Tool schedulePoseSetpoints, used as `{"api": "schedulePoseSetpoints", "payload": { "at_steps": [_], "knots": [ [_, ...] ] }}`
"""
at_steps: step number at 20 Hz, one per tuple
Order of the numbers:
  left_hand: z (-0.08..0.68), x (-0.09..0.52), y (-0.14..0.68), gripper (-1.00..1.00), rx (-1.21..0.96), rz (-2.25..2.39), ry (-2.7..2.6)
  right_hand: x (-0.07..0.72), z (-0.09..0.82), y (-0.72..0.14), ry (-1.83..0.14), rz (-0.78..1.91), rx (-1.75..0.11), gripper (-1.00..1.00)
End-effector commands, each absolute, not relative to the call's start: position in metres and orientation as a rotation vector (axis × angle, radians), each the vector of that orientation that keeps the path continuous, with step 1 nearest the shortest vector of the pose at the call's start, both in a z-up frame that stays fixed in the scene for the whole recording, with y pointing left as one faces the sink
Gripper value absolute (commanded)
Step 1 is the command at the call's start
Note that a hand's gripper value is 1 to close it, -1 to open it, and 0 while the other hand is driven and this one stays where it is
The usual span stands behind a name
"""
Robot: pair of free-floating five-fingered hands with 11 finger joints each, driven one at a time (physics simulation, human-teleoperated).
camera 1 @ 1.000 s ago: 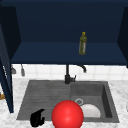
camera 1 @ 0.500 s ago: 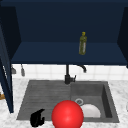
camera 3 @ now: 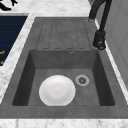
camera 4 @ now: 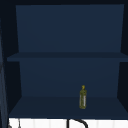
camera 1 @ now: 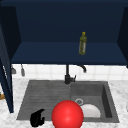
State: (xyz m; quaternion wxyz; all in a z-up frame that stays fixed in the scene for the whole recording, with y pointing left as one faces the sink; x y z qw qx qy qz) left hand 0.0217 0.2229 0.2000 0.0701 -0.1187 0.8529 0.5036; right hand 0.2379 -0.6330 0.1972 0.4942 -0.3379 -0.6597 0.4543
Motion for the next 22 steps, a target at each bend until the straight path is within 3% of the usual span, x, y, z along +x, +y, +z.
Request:
{"api": "schedulePoseSetpoints", "payload": {
  "at_steps": [1,9,16,22],
  "knots": [
    [0.2,0.022,0.223,0.0,-0.357,1.515,2.566,0.223,0.209,-0.606,-1.554,1.147,-0.827,-1.0],
    [0.2,0.022,0.223,0.0,-0.357,1.515,2.566,0.21,0.222,-0.562,-1.539,1.239,-0.912,-1.0],
    [0.2,0.022,0.223,0.0,-0.357,1.515,2.566,0.208,0.227,-0.542,-1.589,1.222,-0.825,-1.0],
    [0.2,0.022,0.223,0.0,-0.357,1.515,2.566,0.206,0.242,-0.52,-1.61,1.314,-0.964,-1.0]
  ]
}}
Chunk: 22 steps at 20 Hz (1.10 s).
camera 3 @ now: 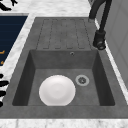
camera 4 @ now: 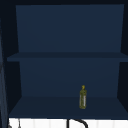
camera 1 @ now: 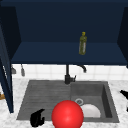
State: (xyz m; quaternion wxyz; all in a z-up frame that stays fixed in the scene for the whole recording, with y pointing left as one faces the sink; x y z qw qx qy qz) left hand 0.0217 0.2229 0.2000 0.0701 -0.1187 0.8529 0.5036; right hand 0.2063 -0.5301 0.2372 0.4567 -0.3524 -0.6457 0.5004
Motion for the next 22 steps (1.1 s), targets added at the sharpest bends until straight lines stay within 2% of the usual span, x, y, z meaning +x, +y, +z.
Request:
{"api": "schedulePoseSetpoints", "payload": {
  "at_steps": [1,7,12,22],
  "knots": [
    [0.2,0.022,0.223,0.0,-0.357,1.515,2.566,0.206,0.243,-0.517,-1.621,1.315,-0.976,-1.0],
    [0.2,0.022,0.223,0.0,-0.357,1.515,2.566,0.208,0.256,-0.484,-1.641,1.296,-1.039,-1.0],
    [0.2,0.022,0.223,0.0,-0.357,1.515,2.566,0.206,0.279,-0.455,-1.611,1.305,-1.017,-1.0],
    [0.2,0.022,0.223,0.0,-0.357,1.515,2.566,0.146,0.326,-0.412,-1.563,1.343,-0.97,-1.0]
  ]
}}
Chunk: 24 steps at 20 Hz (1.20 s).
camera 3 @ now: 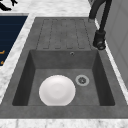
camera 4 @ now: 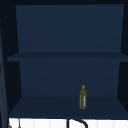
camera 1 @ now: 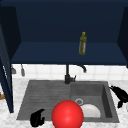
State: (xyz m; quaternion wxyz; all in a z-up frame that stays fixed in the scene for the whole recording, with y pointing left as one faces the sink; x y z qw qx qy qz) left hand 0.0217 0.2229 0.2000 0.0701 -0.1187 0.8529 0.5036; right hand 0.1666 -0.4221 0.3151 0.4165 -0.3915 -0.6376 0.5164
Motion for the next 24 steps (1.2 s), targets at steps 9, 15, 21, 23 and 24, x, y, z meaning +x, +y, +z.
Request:
{"api": "schedulePoseSetpoints", "payload": {
  "at_steps": [9,15,21,23,24],
  "knots": [
    [0.2,0.022,0.223,0.0,-0.357,1.515,2.566,0.074,0.345,-0.38,-1.578,1.334,-1.001,-1.0],
    [0.2,0.022,0.223,0.0,-0.357,1.515,2.566,0.046,0.378,-0.361,-1.536,1.334,-0.974,-1.0],
    [0.2,0.022,0.223,0.0,-0.357,1.515,2.566,0.025,0.411,-0.344,-1.493,1.365,-0.941,-1.0],
    [0.2,0.022,0.223,0.0,-0.357,1.515,2.566,0.021,0.423,-0.341,-1.48,1.352,-0.936,-1.0],
    [0.2,0.022,0.223,0.0,-0.357,1.515,2.566,0.02,0.428,-0.339,-1.471,1.348,-0.935,-1.0]
  ]
}}
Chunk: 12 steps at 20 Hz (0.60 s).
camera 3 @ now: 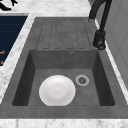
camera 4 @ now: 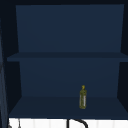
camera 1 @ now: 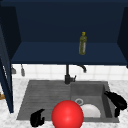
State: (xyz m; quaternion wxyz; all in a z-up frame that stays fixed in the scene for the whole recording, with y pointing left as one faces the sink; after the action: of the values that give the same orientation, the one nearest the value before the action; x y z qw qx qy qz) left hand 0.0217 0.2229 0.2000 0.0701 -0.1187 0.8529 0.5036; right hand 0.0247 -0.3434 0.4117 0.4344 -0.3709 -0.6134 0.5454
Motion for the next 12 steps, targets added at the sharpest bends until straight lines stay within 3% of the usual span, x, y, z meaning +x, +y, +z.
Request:
{"api": "schedulePoseSetpoints", "payload": {
  "at_steps": [1,12],
  "knots": [
    [0.2,0.022,0.223,0.0,-0.357,1.515,2.566,0.02,0.435,-0.338,-1.466,1.343,-0.94,-1.0],
    [0.2,0.022,0.223,0.0,-0.357,1.515,2.566,0.02,0.512,-0.321,-1.381,1.29,-1.025,-1.0]
  ]
}}
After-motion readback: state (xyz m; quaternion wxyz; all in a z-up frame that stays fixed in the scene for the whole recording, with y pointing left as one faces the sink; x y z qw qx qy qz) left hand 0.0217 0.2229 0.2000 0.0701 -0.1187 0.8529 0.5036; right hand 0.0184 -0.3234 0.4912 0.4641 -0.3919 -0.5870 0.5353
